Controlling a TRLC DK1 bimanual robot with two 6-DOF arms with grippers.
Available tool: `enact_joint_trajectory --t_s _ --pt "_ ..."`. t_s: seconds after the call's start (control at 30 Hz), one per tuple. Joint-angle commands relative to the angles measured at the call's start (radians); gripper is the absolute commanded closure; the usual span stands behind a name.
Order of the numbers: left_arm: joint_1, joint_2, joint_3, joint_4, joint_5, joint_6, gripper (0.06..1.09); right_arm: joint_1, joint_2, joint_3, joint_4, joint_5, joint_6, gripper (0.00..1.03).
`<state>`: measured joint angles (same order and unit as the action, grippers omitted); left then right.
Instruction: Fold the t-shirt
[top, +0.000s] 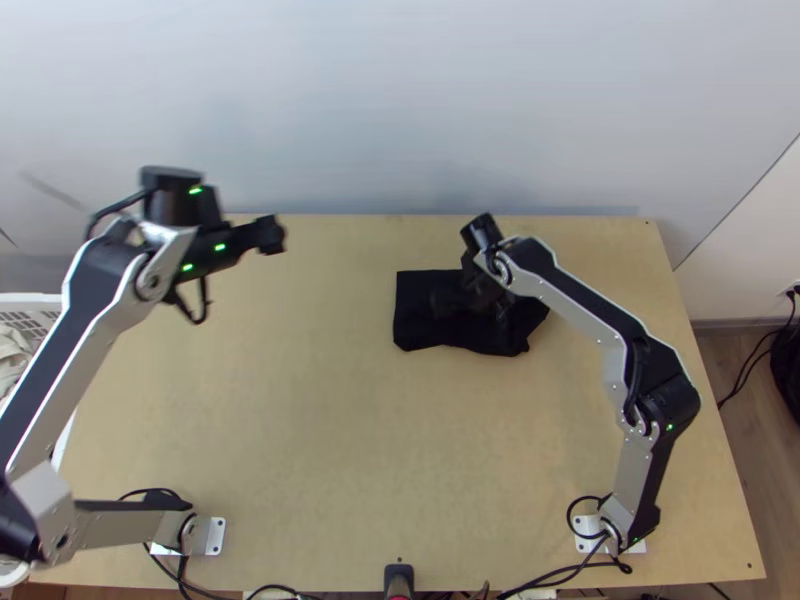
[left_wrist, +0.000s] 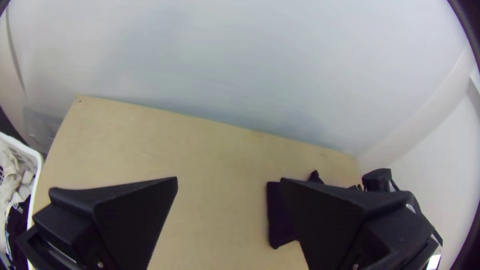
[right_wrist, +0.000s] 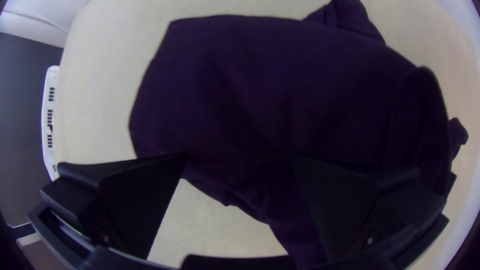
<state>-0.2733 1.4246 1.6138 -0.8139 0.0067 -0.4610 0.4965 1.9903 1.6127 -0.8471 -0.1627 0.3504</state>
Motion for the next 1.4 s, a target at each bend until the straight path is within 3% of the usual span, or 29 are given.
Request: enact_joint_trajectory --t_s 0.0,0.3,0.47,1.07,1.37 --pt "0.148 -0.135 -0.189 -0.001 0.001 0.024 0.10 -0.001 0.018 -0.160 0.100 0.193 -0.001 0.04" --pt "0.207 -0.190 -0.284 0.005 0.001 0.027 0.10 0.017 0.001 -0.237 0.141 0.341 0.021 0.04" --pt "0.258 -0.205 -0.310 0.005 0.001 0.051 0.10 -0.047 -0.007 -0.238 0.154 0.365 0.024 0.04" --pt "0.327 -0.335 -0.492 0.009 0.001 0.102 0.10 -0.579 0.062 -0.106 0.194 0.423 0.044 0.04" --pt "0.370 -0.397 -0.562 0.009 0.001 0.143 0.10 -0.705 0.216 0.142 0.158 0.423 0.029 0.04"
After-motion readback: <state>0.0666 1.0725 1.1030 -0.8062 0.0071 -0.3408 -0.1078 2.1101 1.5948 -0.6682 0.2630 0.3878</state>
